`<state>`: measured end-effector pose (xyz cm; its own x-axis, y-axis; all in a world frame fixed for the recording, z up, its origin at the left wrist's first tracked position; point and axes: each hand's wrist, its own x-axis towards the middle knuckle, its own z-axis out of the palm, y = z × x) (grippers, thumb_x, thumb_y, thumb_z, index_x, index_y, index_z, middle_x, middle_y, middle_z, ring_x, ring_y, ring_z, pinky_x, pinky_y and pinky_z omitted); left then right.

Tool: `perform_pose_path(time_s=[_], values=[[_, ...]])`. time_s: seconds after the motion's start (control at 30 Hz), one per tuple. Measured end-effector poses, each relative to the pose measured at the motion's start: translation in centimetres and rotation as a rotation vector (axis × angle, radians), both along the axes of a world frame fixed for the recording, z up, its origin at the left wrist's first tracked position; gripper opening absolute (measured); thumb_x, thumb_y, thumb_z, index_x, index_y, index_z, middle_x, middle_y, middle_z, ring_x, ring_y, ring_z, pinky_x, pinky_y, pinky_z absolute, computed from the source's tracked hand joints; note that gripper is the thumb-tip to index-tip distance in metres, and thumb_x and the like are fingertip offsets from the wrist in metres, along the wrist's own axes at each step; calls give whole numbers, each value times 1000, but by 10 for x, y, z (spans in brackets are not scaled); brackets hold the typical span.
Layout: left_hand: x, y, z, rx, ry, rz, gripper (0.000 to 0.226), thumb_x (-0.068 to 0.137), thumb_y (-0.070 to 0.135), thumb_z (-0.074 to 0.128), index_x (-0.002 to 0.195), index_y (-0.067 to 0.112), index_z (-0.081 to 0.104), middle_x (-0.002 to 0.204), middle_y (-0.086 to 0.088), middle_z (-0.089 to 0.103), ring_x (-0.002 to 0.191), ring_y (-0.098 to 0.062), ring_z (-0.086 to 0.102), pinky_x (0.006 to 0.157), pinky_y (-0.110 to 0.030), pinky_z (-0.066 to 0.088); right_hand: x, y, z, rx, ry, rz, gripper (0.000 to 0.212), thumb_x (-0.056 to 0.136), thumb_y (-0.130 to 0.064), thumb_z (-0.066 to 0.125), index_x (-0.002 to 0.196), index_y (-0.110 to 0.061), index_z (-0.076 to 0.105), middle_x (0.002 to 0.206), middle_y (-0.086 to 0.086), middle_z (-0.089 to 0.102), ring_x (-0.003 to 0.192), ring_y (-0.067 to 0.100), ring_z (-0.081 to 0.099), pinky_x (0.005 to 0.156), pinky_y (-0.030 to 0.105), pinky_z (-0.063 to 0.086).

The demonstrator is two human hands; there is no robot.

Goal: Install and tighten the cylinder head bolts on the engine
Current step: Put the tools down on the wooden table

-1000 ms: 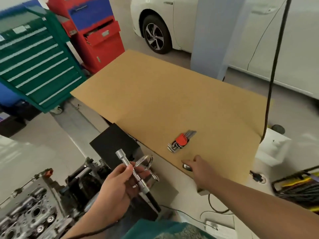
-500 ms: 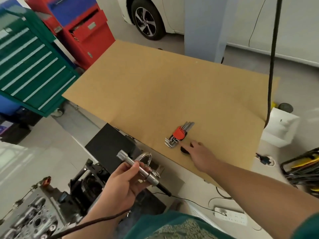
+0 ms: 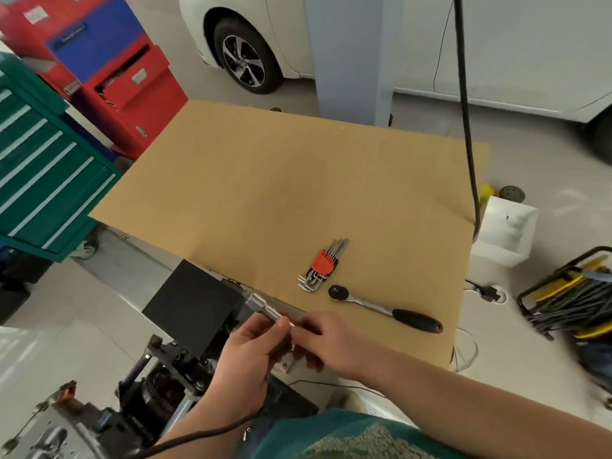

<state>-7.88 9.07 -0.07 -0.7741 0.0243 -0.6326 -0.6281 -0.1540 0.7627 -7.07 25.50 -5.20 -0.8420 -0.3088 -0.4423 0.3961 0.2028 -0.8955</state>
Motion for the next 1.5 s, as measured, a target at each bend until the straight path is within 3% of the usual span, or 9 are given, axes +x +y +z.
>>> perform_pose_path(time_s=[0.2,0.4,0.57,0.73,0.9,1.03,1.23,1.37,1.5], values=[[4,14,-4,-50,-31,-70,24,90,16,73,110,3,77,101,-15,80,75,-19,76,64,-30,59,15,17,1,82,51,-5,32,98,-54,49,83,-33,67,70,-11,64,65,3,58,71,41,53],[14,28,-9,13,-100,18,33,86,13,75,115,-2,73,110,-23,77,85,-28,73,79,-36,57,26,18,1,243,140,-51,52,84,-78,35,90,-38,67,72,-21,64,63,-2,58,59,26,43],[11,26,-2,-27,-45,3,20,89,23,76,100,7,80,110,-21,78,96,-30,77,89,-43,61,17,17,10,162,101,-42,24,98,-65,46,93,-60,68,73,-21,67,65,-3,60,64,25,42],[-7,8,6,-888,433,-415,69,82,65,78,140,36,53,121,27,64,109,1,63,93,-30,56,13,41,24,188,19,52,29,104,-45,52,82,-36,67,74,-10,68,63,6,57,68,33,48],[-4,6,-1,-1406,1326,-1325,42,97,43,52,130,22,66,131,0,67,123,-26,63,112,-52,48,21,43,25,388,169,239,14,104,-38,53,98,-30,62,96,-3,71,84,16,64,81,39,53],[-17,15,8,-1358,1018,-1785,21,104,26,42,121,21,53,108,0,68,87,-25,67,80,-43,57,31,34,21,410,197,264,22,105,-44,49,110,-29,64,97,-7,67,86,14,61,76,34,50],[-25,8,11,-1330,1059,-1880,12,104,25,39,114,20,44,92,-1,62,64,-26,53,51,-39,39,32,33,25,383,169,229,27,99,-55,52,104,-34,67,70,-16,59,64,2,54,61,28,43],[-32,2,17,-1338,1037,-1949,10,106,29,43,111,24,36,78,3,53,55,-23,50,46,-34,22,35,42,32,642,325,381,50,97,-75,31,126,-45,57,66,-13,52,64,1,48,55,29,31],[-33,2,29,-1253,921,-1791,13,109,43,39,119,34,38,89,5,61,69,-22,60,57,-38,40,36,63,40,521,261,287,59,80,-89,34,122,-52,53,77,-16,58,69,-1,54,61,29,43]])
